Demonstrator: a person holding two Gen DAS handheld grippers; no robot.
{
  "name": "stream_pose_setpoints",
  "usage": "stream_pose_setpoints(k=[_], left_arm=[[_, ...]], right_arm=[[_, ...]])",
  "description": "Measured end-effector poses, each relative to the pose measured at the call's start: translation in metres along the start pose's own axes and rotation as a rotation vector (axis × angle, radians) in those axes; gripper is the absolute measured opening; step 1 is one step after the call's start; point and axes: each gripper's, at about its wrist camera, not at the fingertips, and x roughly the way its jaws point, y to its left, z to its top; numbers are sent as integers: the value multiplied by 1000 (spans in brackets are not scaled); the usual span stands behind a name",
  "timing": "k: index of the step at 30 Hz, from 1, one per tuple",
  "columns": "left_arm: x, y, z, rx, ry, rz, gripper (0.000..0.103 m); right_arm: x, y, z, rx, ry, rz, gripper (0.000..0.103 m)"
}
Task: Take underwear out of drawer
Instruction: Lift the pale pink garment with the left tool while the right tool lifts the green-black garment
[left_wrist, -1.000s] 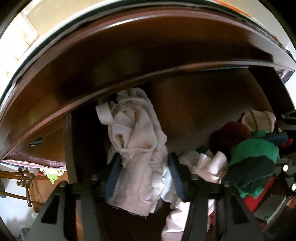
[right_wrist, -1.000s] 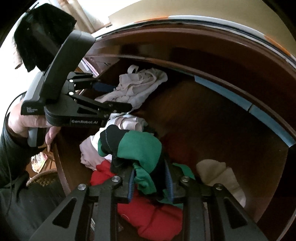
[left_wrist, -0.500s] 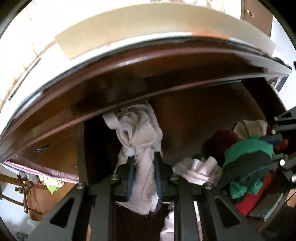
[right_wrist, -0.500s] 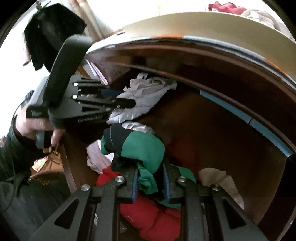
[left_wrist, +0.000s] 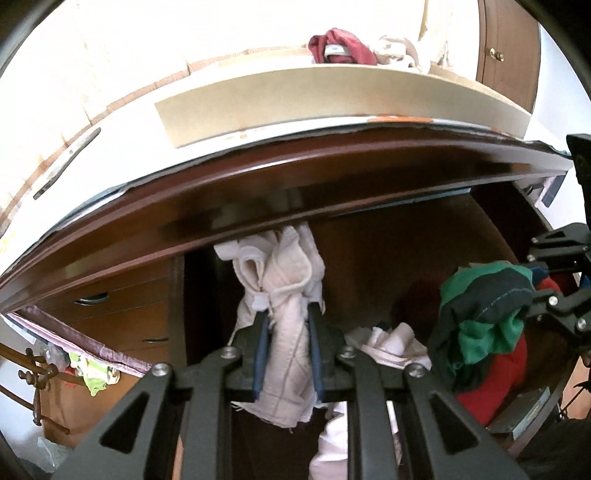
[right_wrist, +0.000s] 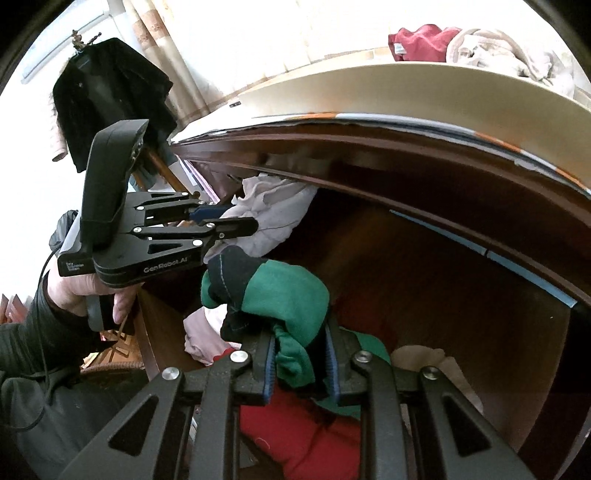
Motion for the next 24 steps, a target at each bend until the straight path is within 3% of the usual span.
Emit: stream_pose_setpoints(k=[24], left_arm=[[-18,-7,-18,-3,-38,-26,17]], right_arm=[[-22,-3,-7,-29,-53,9,24]])
